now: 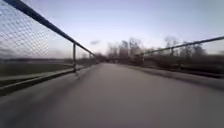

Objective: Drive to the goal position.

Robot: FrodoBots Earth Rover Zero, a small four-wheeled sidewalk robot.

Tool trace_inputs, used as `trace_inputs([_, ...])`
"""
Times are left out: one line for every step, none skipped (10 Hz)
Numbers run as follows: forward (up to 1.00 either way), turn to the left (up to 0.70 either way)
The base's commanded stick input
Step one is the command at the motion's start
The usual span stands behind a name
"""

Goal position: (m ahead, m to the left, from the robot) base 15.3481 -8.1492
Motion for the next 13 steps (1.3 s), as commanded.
trace_inputs([1.00, 0.00])
trace_inputs([1.00, 0.00])
trace_inputs([1.00, 0.00])
trace_inputs([1.00, 0.00])
trace_inputs([1.00, 0.00])
trace_inputs([1.00, 0.00])
trace_inputs([1.00, 0.00])
trace_inputs([1.00, 0.00])
trace_inputs([1.00, 0.00])
trace_inputs([1.00, 0.00])
trace_inputs([1.00, 0.00])
trace_inputs([1.00, 0.00])
trace_inputs([1.00, 0.00])
